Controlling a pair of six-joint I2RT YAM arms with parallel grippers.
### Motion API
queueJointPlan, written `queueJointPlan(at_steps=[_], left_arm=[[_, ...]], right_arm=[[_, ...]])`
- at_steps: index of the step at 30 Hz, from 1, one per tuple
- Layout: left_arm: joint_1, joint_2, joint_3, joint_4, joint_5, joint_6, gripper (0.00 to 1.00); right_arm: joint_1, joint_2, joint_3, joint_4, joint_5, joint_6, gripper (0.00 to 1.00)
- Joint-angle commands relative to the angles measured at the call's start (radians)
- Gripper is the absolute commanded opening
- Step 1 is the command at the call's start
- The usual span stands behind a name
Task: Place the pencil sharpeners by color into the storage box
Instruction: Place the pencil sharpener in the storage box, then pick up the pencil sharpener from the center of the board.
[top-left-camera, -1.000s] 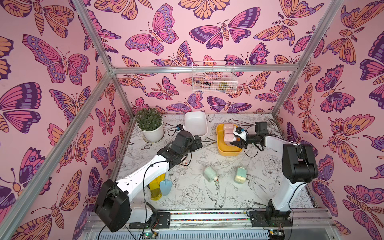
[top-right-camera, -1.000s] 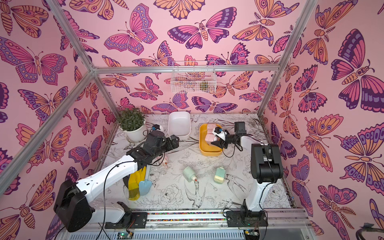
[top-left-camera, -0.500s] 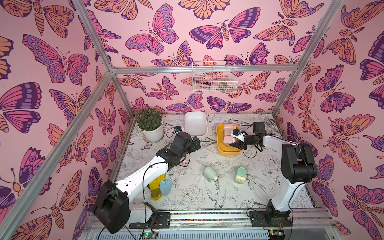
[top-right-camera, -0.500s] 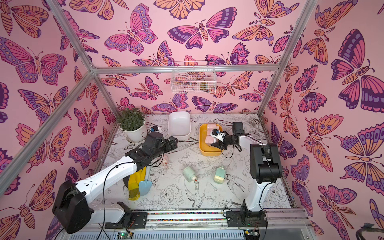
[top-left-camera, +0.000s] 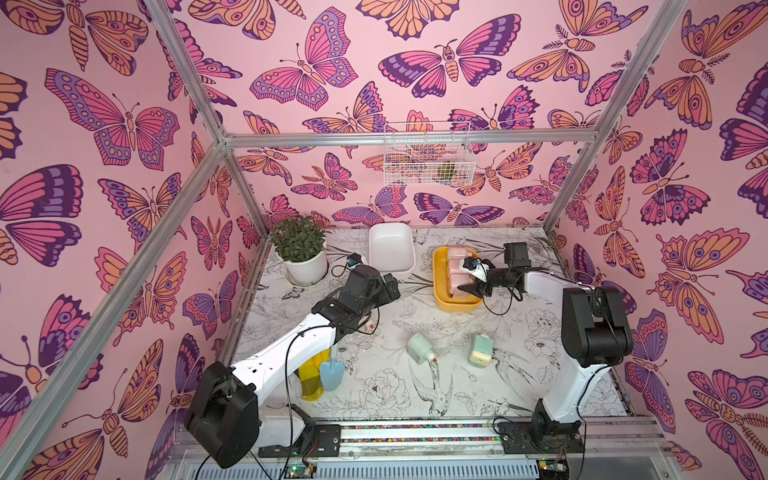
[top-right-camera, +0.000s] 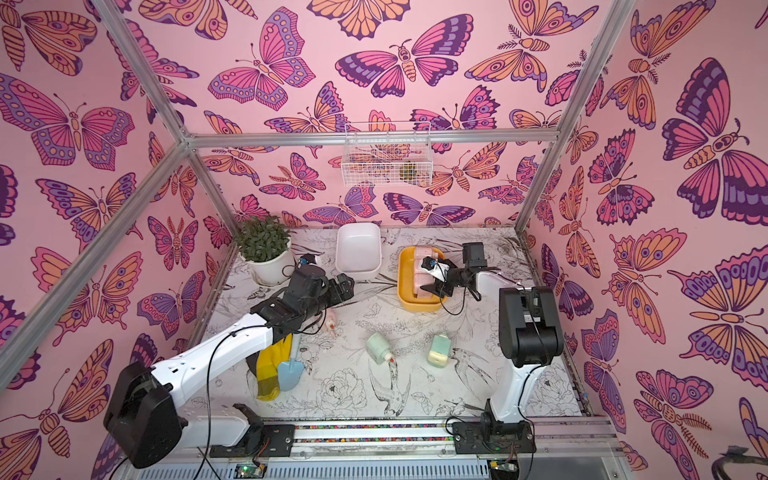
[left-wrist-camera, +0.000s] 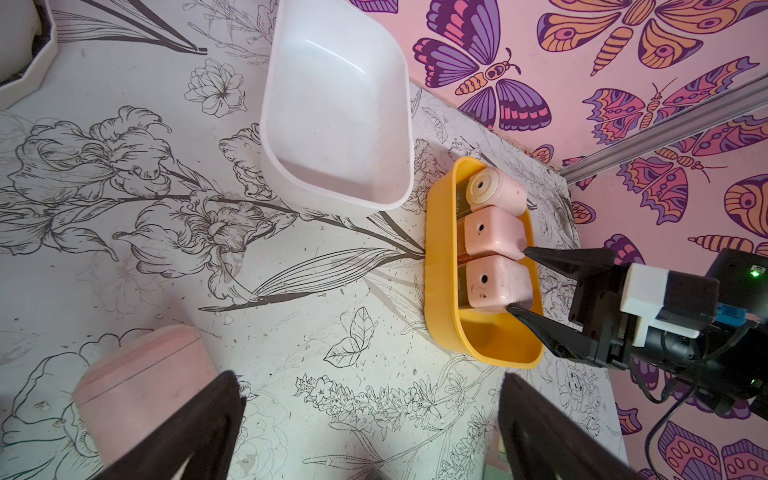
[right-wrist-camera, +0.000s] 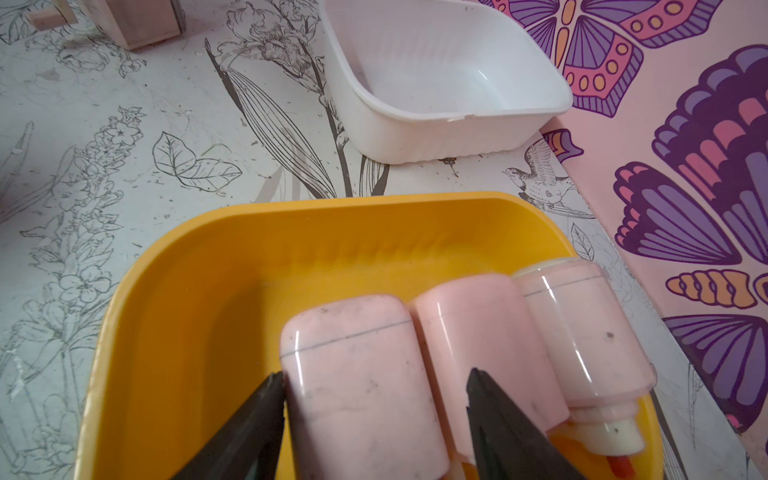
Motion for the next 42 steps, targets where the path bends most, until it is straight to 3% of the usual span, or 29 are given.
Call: queueJointPlan(at_steps=[1,8,18,28,31,33,38,42], left_arm=[[0.010,-0.022,-0.020,0.005,0.014,-0.005,0.99],[0.015,-0.018,-0.029,0.004,0.015,-0.002,0.99],[0.047,-0.015,-0.029,-0.103,0.005,0.043,1.00],[0.154,-0.026,-0.030,-0.208,0.051,0.117,1.00],[0.206,-0.007,-0.018,-0.210,0.121,0.160,1.00],[0.238,0.016,0.001,-0.210,0.170,0.201,1.00],[0.299,0.098,0.048,-0.209,0.216,0.245,1.00],[0.318,0.185,0.067,-0.209,0.223,0.223,1.00]], right_arm=[[0.006,0.011,0.001,-0.009,0.013,-0.010,0.72],[0.008,-0.026,-0.061,0.127,0.061,0.027,0.72],[0.027,-0.036,-0.053,0.129,0.107,0.026,0.73],[0.058,-0.197,-0.028,-0.115,0.029,0.076,0.85],[0.090,-0.243,-0.061,-0.076,0.043,0.151,0.90],[0.122,-0.273,-0.075,-0.029,0.078,0.268,1.00],[0.228,-0.335,-0.050,0.055,0.275,0.605,0.99],[0.295,-0.383,-0.082,0.149,0.373,0.752,0.99]])
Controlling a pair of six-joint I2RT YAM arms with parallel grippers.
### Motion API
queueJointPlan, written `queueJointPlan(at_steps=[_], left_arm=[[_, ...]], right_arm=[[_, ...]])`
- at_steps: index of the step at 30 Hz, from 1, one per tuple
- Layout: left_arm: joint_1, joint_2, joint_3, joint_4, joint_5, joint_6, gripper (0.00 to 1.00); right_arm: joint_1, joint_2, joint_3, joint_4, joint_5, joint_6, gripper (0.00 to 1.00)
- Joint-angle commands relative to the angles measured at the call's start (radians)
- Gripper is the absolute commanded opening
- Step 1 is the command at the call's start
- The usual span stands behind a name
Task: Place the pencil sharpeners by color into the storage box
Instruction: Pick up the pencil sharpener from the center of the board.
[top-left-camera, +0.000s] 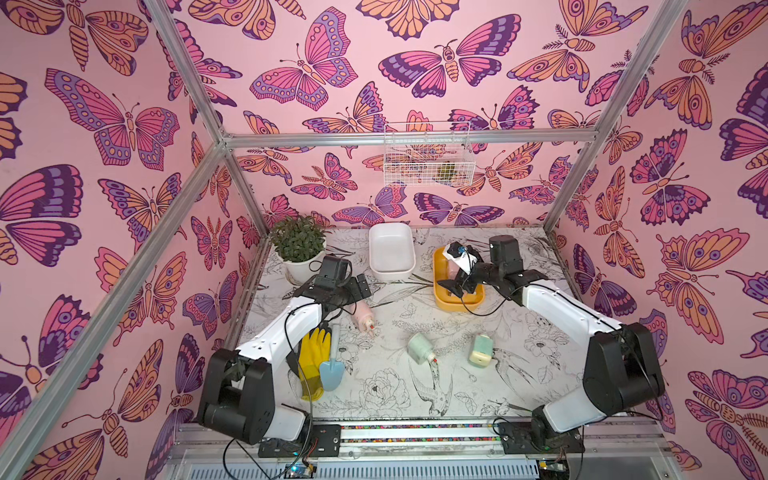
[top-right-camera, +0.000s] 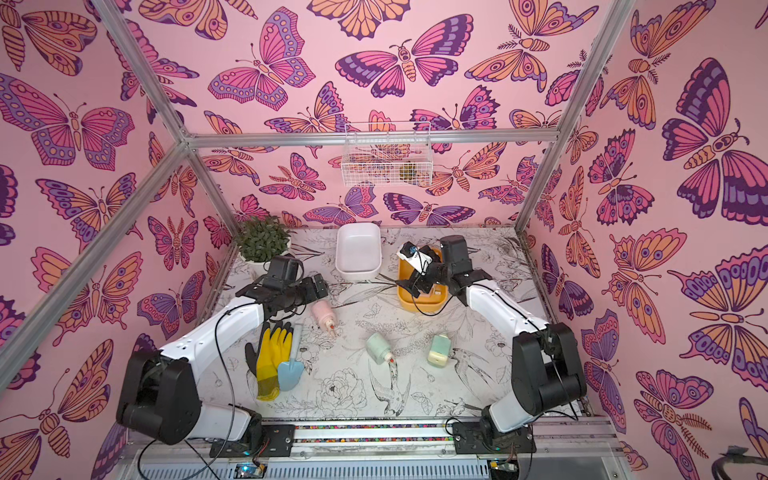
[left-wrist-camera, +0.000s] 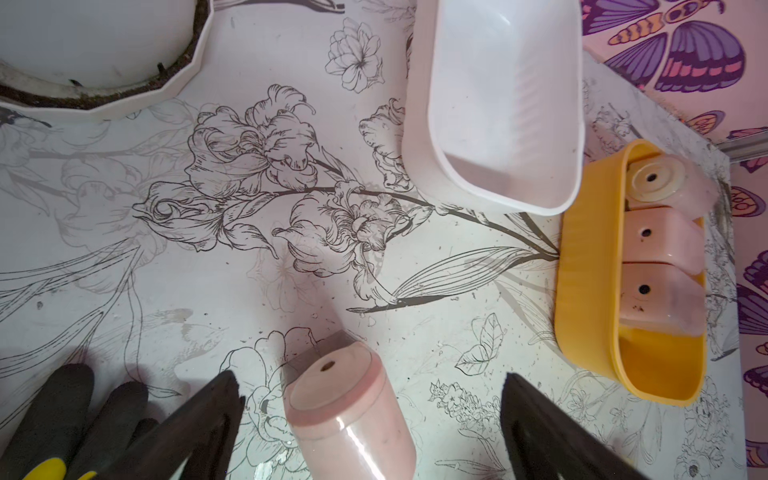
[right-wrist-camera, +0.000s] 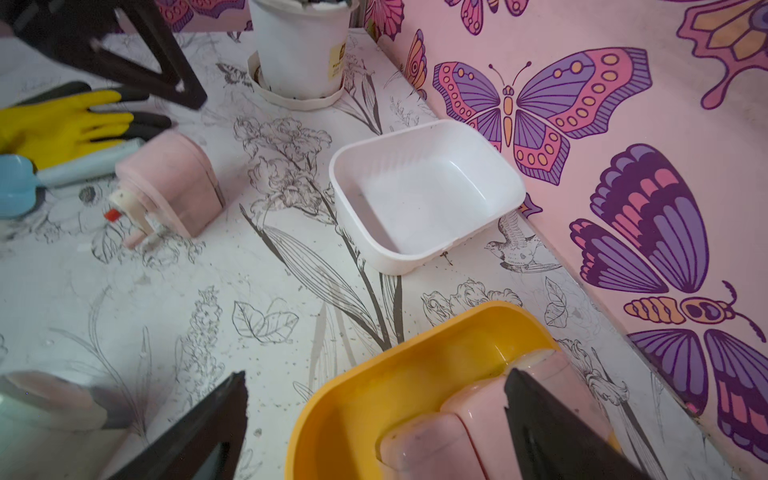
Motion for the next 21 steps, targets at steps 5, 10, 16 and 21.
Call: queueJointPlan(at_steps=[5,10,16,21], left_arm=[[0.022,0.132,0.025,-0.019,0.092,0.022,1.00],[0.024,0.182,0.015,0.042,0.218,0.018,0.99],[0.022,0.216,-0.004,0.057,0.308,-0.010,0.96],[0.016,0.189,-0.055,0.069,0.308,-0.054,0.96]], right_arm=[[0.097,-0.108,-0.085,0.215,0.265,0.408,0.99],[0.113,-0.129,-0.092,0.092,0.341,0.518,0.99],[0.133,-0.181,-0.196,0.095,0.399,0.557,0.99],[0.154,-0.217,-0.227,0.065,0.368,0.525,0.99]])
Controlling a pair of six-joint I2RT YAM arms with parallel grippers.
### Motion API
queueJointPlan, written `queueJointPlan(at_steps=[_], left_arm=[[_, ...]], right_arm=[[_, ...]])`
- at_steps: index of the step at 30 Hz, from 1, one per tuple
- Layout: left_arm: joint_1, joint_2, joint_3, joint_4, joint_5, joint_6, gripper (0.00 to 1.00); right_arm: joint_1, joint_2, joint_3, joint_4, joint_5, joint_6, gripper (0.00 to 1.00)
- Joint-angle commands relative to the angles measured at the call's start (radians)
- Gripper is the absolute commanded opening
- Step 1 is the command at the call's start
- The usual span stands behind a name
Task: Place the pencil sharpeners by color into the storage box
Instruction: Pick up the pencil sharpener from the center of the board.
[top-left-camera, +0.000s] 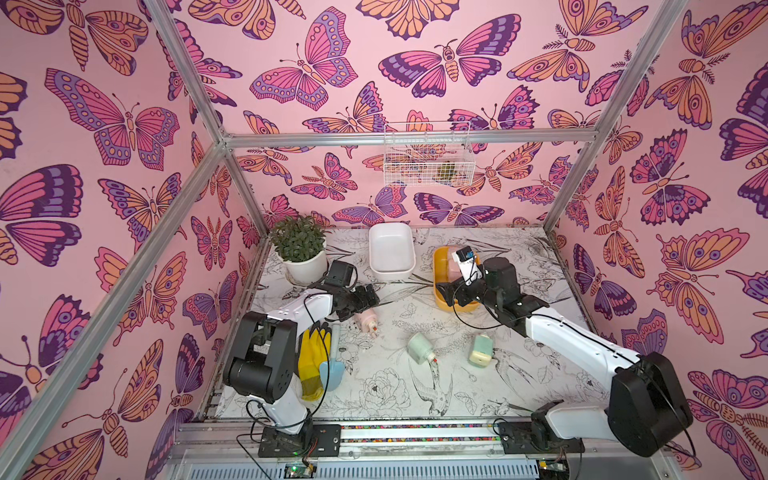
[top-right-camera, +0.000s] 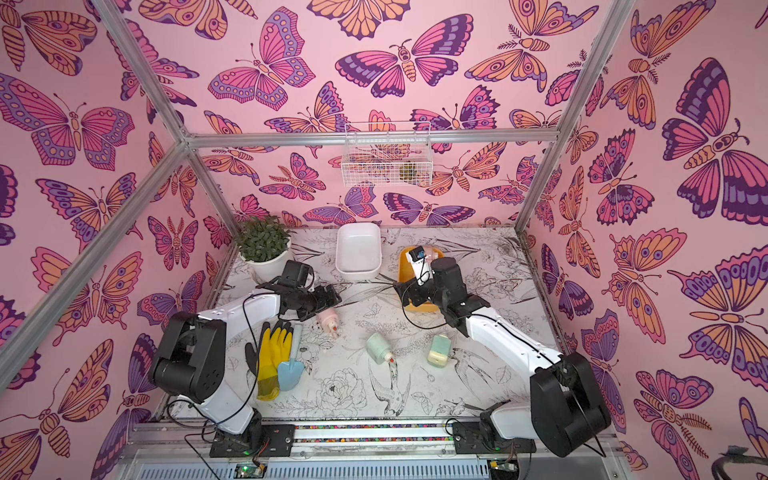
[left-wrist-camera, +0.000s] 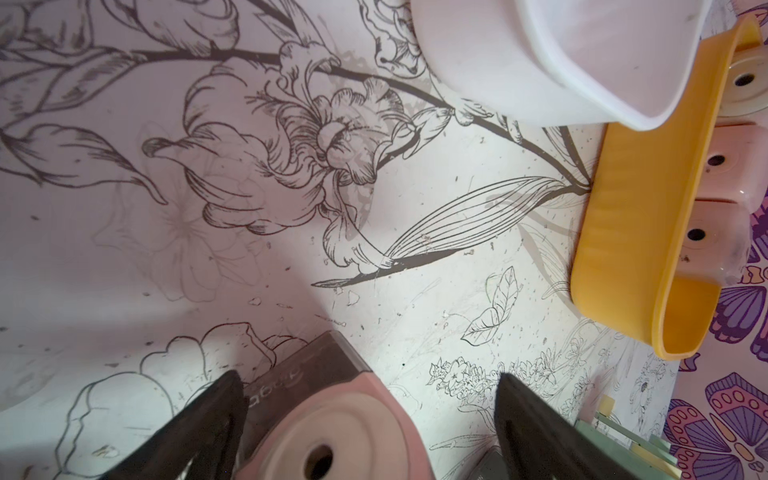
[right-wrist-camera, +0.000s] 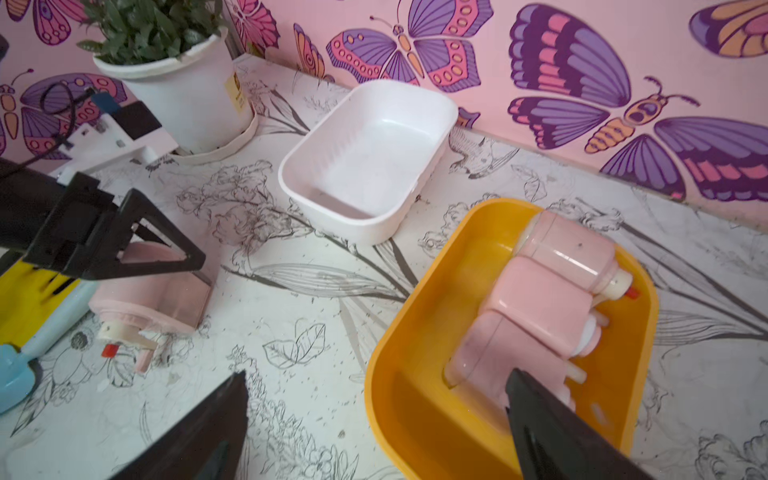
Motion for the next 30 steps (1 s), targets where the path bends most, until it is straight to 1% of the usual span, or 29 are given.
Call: queueJointPlan(at_steps=[1,7,11,17,19,24,30], left_arm=[[-0.007,-0.024,-0.046,0.015,0.050,-0.046,0.96],[-0.073,-0.056,-0.057,0.025,0.058,-0.105,0.95],[-0.131,-0.060,-0.041,0.028,0.056,-0.130,0.95],[-0.170,-0.024,-0.013,0.039,0.064,-0.154,0.94],[-0.177,-0.014,-0.014,0.041,0.061,-0.163,0.94],[-0.175,-0.004,-0.011,0.044,0.051,-0.161,0.94],[-0.135,-0.030,-0.017,0.040,0.055,-0.128,0.95]], right_arm=[[0.021,-0.020,0.017,-0.035,0.004,0.005,0.99],[0.085,0.060,0.044,-0.013,0.010,0.004,0.99],[0.162,0.143,0.100,-0.052,0.034,-0.078,0.99],[0.239,0.235,0.191,-0.146,0.031,-0.197,0.99],[0.250,0.262,0.206,-0.164,0.018,-0.210,1.00],[0.265,0.273,0.216,-0.180,-0.060,-0.216,0.99],[0.305,0.291,0.219,-0.186,-0.026,-0.181,0.99]])
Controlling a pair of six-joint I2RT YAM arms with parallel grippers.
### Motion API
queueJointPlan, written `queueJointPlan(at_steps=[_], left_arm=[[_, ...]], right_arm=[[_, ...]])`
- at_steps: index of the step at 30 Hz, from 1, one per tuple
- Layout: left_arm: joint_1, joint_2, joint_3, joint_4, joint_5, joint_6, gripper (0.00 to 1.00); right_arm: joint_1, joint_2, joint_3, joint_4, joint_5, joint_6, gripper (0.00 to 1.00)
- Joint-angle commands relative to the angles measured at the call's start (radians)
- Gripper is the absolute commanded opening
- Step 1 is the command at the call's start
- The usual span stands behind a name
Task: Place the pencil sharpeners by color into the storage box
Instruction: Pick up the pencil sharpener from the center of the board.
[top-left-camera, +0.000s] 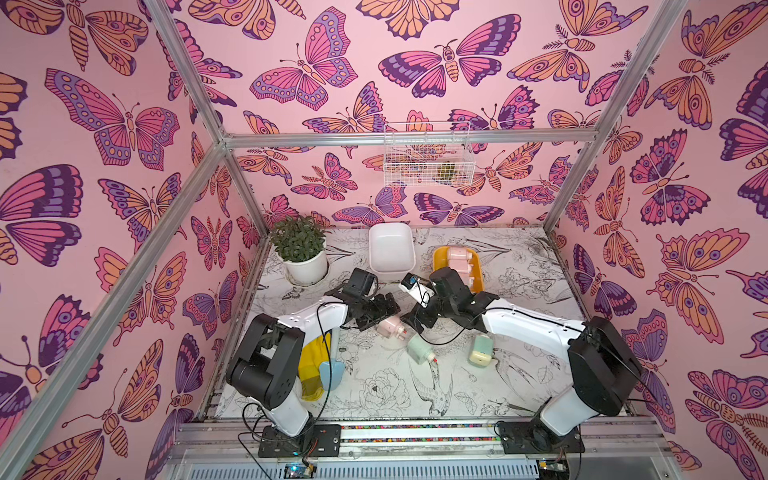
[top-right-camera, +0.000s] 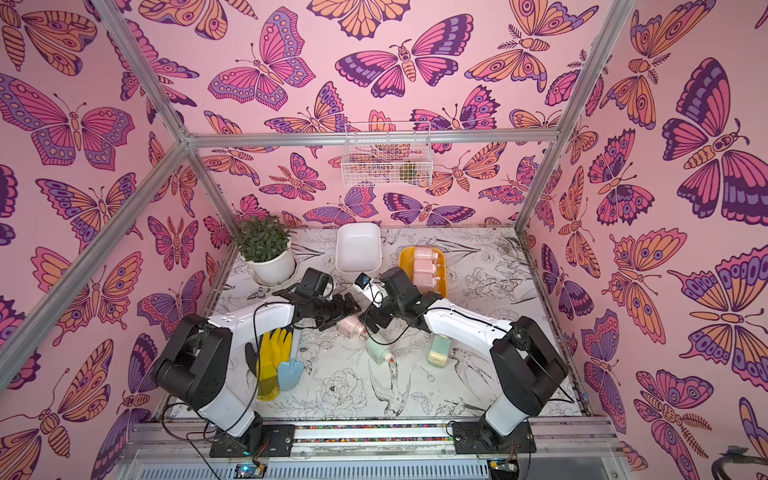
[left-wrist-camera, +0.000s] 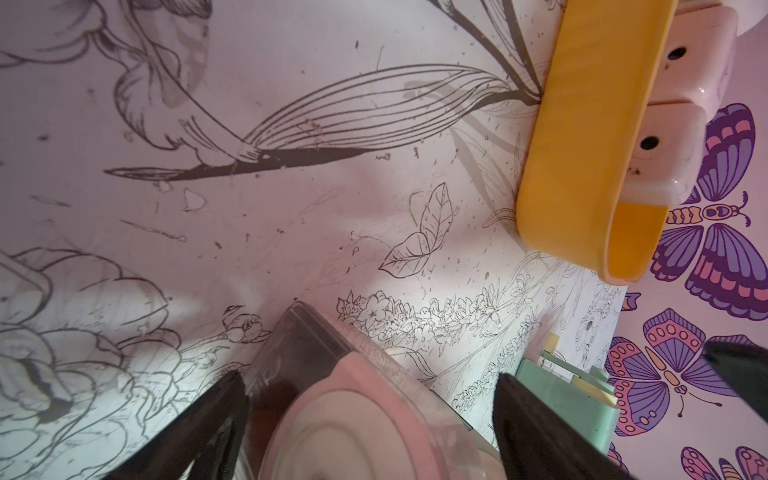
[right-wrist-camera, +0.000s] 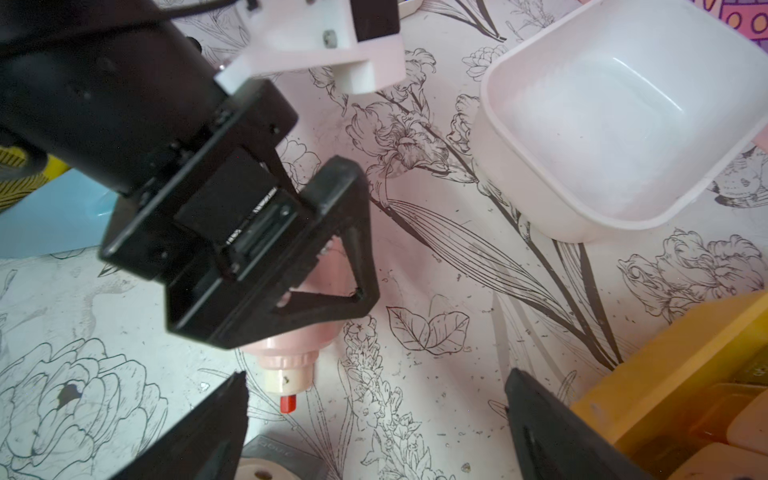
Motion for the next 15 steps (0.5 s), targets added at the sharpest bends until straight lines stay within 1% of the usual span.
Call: queueJointPlan(at_steps=[1,3,6,11,15], left_arm=[[0.041,-0.019,0.004,-0.005,0.017,0.026,0.95],[0.069,-0.035,0.004,-0.005,0.023,0.038,0.95],[0.097,-0.062,0.012,-0.010,0.018,0.061,0.95],[0.145,-0.118,0.003,-0.031,-0.009,0.078,0.95],[0.199,-0.199,-0.037,-0.052,-0.088,0.076,0.95]], right_arm=[[0.024,0.017,0.025,-0.024,-0.010,0.029,0.99],[0.036,0.018,0.011,0.018,-0.026,0.055,0.99],[0.061,0.023,-0.015,0.082,-0.042,0.058,0.99],[0.103,0.098,0.057,0.044,0.010,0.063,0.99],[0.130,0.160,0.118,0.021,0.060,0.068,0.99]])
